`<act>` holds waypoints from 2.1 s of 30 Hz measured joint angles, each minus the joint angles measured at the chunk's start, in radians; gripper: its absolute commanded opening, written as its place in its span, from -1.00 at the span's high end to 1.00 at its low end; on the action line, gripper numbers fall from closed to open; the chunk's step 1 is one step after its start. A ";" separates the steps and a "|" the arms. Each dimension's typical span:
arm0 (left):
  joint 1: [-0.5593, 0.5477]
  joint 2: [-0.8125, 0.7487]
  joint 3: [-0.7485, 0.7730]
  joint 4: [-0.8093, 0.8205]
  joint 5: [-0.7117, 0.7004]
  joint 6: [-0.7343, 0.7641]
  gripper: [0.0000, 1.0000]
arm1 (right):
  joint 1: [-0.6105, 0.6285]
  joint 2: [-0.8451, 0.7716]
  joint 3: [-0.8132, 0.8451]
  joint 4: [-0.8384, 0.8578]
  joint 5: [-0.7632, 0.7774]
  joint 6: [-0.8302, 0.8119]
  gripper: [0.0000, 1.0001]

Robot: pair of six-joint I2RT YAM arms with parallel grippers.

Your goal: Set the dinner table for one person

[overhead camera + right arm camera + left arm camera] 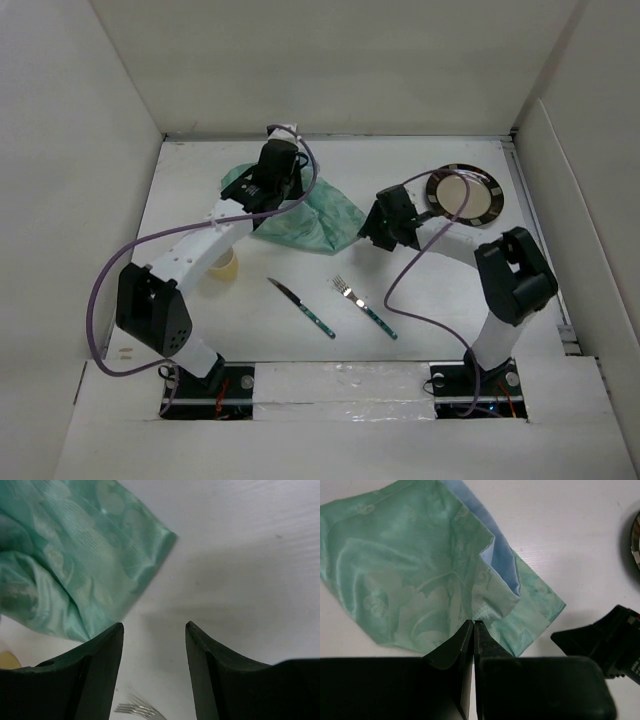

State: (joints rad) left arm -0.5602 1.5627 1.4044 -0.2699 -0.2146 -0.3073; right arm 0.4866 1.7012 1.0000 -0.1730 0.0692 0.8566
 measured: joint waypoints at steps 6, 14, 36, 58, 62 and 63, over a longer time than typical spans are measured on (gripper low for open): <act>0.043 -0.077 -0.088 -0.006 -0.001 -0.029 1.00 | 0.032 0.168 0.161 -0.017 0.068 0.124 -0.02; 0.058 -0.139 -0.101 0.001 -0.022 -0.023 1.00 | 0.032 0.246 0.277 -0.130 0.169 0.266 0.10; 0.176 -0.147 -0.044 -0.027 -0.073 0.019 1.00 | 0.037 0.224 0.342 -0.243 0.285 0.270 1.00; 0.371 -0.357 0.262 -0.042 0.095 -0.167 1.00 | -0.125 -0.629 0.621 -0.410 0.284 -0.208 1.00; 0.372 -0.273 0.250 -0.032 0.106 -0.170 1.00 | -0.205 -0.505 0.672 -0.426 0.216 -0.244 1.00; 0.372 -0.235 0.253 -0.032 0.106 -0.169 1.00 | -0.223 -0.458 0.687 -0.425 0.198 -0.252 1.00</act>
State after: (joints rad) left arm -0.1883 1.3273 1.6569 -0.3019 -0.1089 -0.4763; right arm 0.2638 1.2430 1.6867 -0.5983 0.2676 0.6048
